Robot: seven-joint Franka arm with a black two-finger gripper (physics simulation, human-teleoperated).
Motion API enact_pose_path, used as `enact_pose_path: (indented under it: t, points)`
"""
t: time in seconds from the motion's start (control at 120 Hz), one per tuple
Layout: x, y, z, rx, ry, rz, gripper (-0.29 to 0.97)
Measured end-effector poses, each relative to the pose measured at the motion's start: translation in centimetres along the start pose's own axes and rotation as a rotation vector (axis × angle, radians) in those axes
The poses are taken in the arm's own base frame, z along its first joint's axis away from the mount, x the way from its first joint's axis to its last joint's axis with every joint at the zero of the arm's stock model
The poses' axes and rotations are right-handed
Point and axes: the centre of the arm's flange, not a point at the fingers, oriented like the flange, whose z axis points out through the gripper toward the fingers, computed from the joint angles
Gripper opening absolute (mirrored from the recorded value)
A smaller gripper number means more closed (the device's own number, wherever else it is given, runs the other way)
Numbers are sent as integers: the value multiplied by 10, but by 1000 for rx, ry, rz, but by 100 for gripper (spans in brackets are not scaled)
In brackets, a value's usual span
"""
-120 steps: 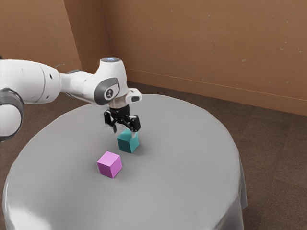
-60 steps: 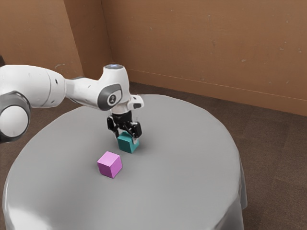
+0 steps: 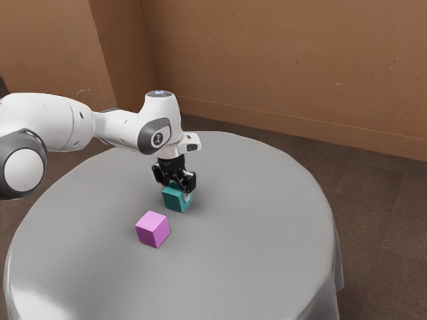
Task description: Pick up the blue block with one arm, and put the blue block on the pink block with one arm
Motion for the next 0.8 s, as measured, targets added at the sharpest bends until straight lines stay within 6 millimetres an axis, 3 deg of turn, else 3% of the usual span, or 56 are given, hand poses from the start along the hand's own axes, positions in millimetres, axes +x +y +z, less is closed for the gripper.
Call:
enact_pose_path:
  t: [0.267,0.35,0.458,0.525,0.608,0.8]
  points:
    - [0,-3,-6,53,10,18,34]
    - [-6,-4,-31,79,26,16,33]
    - [-47,8,-83,91,40,3,33]
    - [-83,17,-100,83,40,-15,33]
    - [-114,23,-103,66,33,-41,33]
    - [-155,36,-90,47,16,-68,33]
